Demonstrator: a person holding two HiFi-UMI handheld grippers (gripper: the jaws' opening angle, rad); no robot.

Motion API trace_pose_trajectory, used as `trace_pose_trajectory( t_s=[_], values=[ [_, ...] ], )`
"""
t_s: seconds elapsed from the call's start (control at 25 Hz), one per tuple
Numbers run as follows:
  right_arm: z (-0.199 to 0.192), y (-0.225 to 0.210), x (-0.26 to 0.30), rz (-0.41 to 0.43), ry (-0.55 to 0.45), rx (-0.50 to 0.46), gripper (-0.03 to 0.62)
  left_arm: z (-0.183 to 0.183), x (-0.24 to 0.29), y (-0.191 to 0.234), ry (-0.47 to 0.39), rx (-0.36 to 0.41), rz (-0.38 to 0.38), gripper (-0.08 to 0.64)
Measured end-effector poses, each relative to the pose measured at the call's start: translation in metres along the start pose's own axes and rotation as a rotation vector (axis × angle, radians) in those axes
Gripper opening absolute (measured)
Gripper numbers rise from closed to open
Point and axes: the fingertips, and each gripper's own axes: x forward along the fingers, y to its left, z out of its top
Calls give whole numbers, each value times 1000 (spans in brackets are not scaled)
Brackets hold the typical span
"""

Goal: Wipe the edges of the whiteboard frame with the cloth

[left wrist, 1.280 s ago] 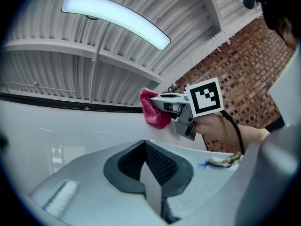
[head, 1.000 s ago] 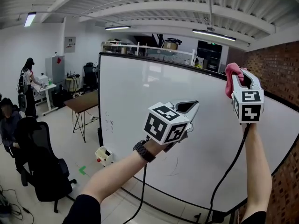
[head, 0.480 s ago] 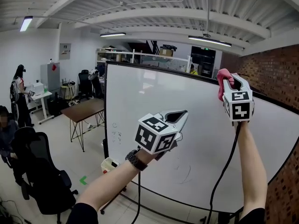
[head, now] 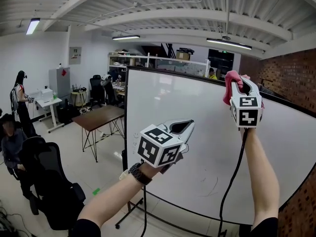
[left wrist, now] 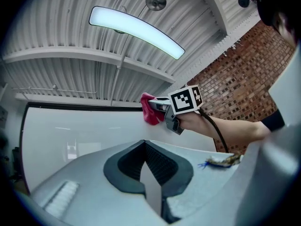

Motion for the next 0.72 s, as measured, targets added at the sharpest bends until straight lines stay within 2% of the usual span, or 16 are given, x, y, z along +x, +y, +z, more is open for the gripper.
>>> trace_pose_trajectory(
  t_s=[0.12, 0.36, 0.72],
  values=[
    [11, 39, 8, 18, -24, 9, 84, -4, -25, 15, -11, 4, 12, 3],
    [34, 129, 38, 78, -69, -48, 84, -10, -59, 53, -33, 0, 35, 3],
    [74, 237, 100, 176, -120, -15, 84, -21, -72, 152, -7, 13, 93, 3]
  ],
)
